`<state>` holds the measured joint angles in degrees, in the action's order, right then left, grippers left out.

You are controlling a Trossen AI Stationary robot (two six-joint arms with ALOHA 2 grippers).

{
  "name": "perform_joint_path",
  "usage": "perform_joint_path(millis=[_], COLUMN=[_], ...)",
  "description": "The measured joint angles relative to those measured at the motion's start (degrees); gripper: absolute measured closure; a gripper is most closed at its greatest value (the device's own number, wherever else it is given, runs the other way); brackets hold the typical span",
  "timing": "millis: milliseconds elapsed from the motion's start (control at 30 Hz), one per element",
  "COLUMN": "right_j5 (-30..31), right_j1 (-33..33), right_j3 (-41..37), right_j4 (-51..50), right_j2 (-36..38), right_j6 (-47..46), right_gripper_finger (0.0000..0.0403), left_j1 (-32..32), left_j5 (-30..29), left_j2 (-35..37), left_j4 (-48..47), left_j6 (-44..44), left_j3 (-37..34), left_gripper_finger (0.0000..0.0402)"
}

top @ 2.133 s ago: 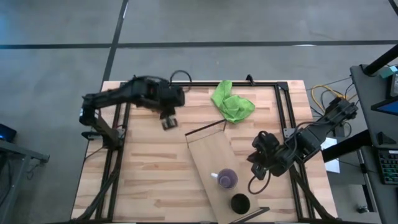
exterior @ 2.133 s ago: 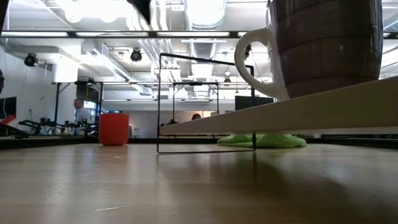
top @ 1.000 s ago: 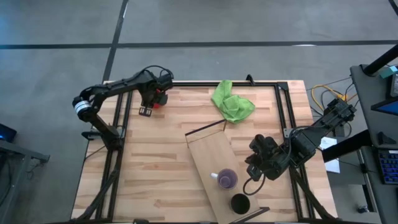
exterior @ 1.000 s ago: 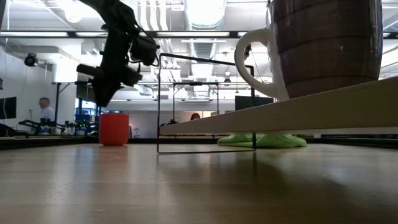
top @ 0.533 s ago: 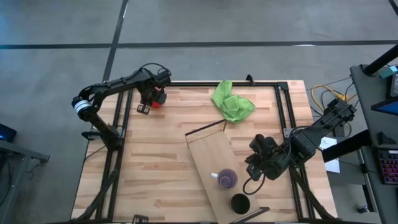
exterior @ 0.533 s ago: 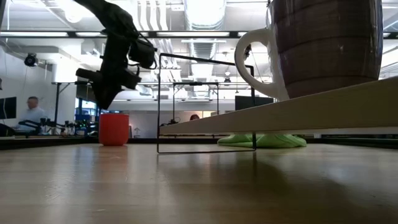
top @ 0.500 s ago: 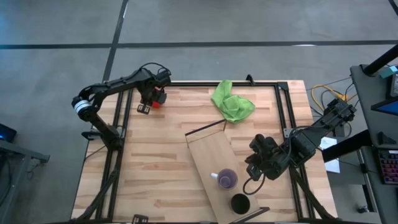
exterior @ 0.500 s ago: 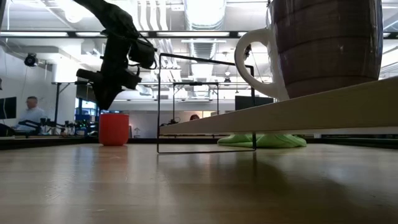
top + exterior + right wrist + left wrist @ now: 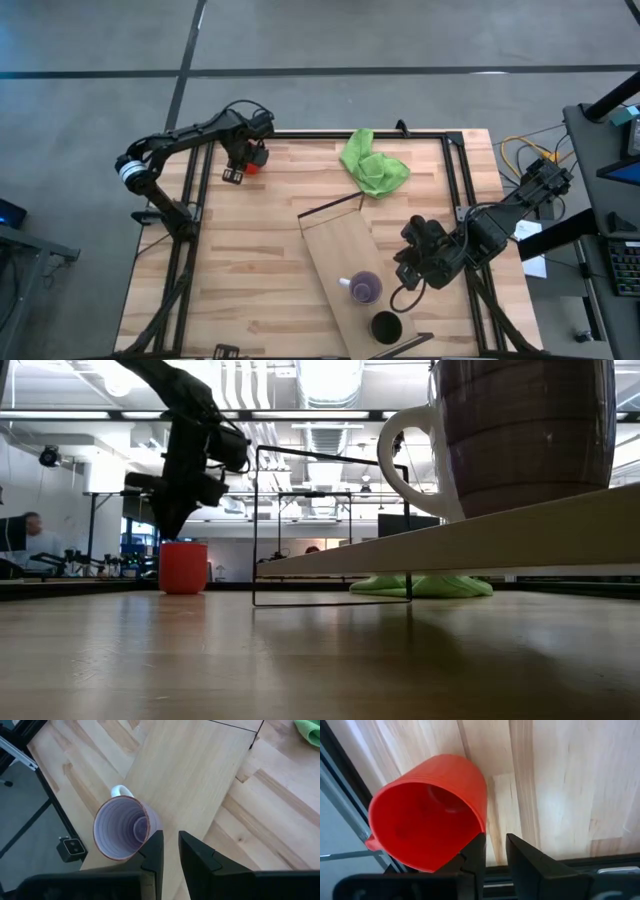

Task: Stack small to large cups/mugs on shelf
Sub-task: Put the red mug on the shelf

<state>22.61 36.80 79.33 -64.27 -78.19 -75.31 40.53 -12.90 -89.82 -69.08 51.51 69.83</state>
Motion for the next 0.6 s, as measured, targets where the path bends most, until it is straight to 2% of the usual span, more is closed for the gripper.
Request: perform_joint_path(millis=[267, 600], right_j5=[0.0, 0.0], right_j1=[0.0, 0.0], right_j3=[0.0, 0.0], right_j4=[0.0, 0.0], right_j2=[0.0, 0.0], right_j6=[-1.2, -1.2], right_gripper_finger=[0.0349, 0.0349], left_j1=[0.1, 0.3], left_j5=[-1.1, -7.8], left_j2=[-0.2, -0.3], left_j4=[2.3, 4.1], left_j6=[-0.1, -0.1], left_j3=[-2.9, -2.3], left_gripper_finger=[0.0341, 0.0341])
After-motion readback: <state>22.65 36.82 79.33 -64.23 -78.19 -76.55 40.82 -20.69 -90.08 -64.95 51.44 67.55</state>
